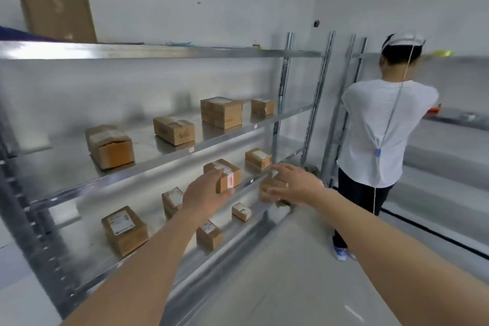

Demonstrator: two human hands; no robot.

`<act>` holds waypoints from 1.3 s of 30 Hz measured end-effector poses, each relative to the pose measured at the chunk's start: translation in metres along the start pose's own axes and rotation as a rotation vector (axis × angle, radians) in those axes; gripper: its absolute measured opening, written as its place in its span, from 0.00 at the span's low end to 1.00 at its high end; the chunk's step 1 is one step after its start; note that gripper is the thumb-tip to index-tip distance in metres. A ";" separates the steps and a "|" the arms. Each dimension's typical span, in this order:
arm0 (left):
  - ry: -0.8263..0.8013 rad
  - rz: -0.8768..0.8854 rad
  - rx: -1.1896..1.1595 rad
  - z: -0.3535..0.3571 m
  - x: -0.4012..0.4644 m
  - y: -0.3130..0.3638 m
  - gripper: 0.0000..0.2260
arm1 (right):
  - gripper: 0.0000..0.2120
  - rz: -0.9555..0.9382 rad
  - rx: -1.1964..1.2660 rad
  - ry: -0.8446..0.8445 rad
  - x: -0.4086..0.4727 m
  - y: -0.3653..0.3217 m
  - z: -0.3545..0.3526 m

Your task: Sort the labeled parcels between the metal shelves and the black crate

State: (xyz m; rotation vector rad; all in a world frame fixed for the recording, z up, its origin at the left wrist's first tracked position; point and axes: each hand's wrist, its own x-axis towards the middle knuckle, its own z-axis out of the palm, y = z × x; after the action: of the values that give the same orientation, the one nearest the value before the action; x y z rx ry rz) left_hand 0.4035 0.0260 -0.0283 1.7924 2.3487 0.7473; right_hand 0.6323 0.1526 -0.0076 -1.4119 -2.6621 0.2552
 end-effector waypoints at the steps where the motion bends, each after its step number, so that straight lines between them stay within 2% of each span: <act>1: 0.007 0.014 -0.023 0.003 0.009 0.017 0.30 | 0.39 0.013 -0.011 0.015 -0.001 0.019 -0.011; 8: -0.013 0.091 -0.064 0.033 0.070 0.108 0.30 | 0.38 0.100 -0.023 0.050 -0.001 0.124 -0.063; 13: -0.042 0.155 -0.044 0.068 0.127 0.141 0.29 | 0.38 0.118 -0.039 0.047 0.027 0.177 -0.073; 29: -0.020 0.201 -0.116 0.175 0.408 0.209 0.31 | 0.39 0.144 -0.072 0.038 0.252 0.335 -0.122; 34: -0.066 0.179 -0.086 0.211 0.464 0.220 0.33 | 0.39 0.129 -0.078 0.010 0.307 0.377 -0.119; 39: -0.046 0.148 -0.070 0.236 0.514 0.227 0.32 | 0.39 0.102 -0.090 -0.020 0.362 0.421 -0.114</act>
State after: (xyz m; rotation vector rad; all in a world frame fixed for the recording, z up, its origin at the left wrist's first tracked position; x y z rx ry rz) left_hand 0.5319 0.6215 -0.0263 1.9474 2.1525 0.7870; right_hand 0.7911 0.6953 0.0280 -1.5826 -2.6519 0.1610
